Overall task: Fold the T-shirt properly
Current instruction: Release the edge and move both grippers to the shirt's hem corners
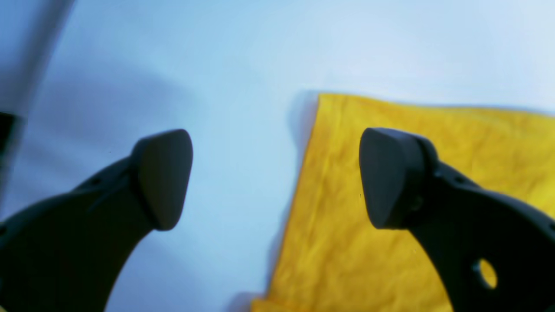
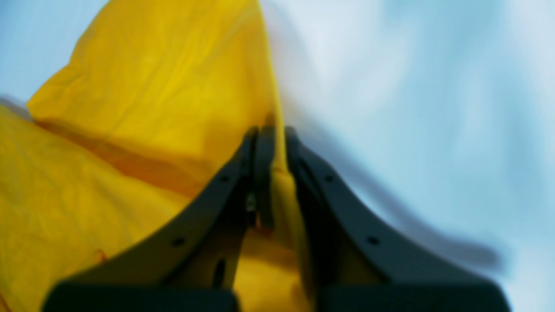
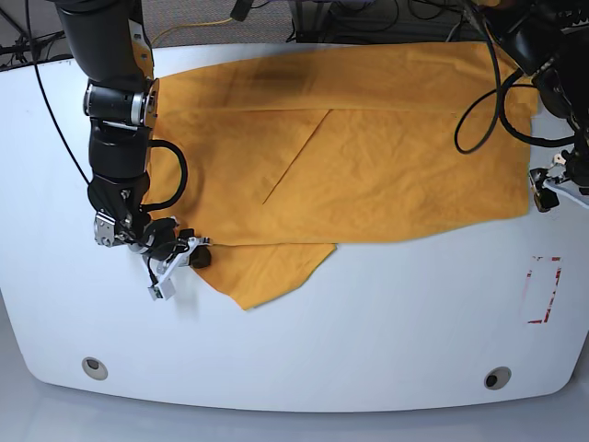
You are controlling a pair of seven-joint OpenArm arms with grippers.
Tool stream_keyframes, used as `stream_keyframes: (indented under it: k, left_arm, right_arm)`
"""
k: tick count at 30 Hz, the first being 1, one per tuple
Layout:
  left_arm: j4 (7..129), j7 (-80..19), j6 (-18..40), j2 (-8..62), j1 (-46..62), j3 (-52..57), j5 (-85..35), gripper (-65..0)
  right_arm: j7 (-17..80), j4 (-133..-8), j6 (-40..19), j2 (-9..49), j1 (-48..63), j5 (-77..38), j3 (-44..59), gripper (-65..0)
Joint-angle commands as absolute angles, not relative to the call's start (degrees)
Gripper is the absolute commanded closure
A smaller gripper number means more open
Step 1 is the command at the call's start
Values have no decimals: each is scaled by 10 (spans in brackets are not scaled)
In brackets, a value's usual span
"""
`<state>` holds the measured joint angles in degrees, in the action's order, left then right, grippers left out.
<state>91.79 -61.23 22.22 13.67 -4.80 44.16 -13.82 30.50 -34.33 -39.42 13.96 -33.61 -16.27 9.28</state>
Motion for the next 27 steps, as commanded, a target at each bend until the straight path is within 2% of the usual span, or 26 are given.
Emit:
stream_keyframes:
  k: [1,5,11,22,24,27]
  left_arm:
    - [869,-605,219,162,-86,444,-138,-575]
    - [769,-593,219,176,-131,420,-139,-574]
    - [696,-516,219,183,-145,353,-139,-574]
    - [646,-504,220,180,-153,314,-143,-568]
    - [646,-503,220,180,-152,314,-143,-519]
    - [645,-492,220,179,-153,314,-143,-336]
  right_arm:
    - [292,-351,-400,145,-356,-172,93,-6]
    - [294,-353,-400,146,-356,-172,93,-6]
    - [295,-353,-400,146,-354,-172,93,-6]
    - [295,-354,-400,147,-353,-172,93,0]
    - [295,-354,-400,149,-353,-173,93,0]
    - [295,-354,-400,151,-354,-173,93,0]
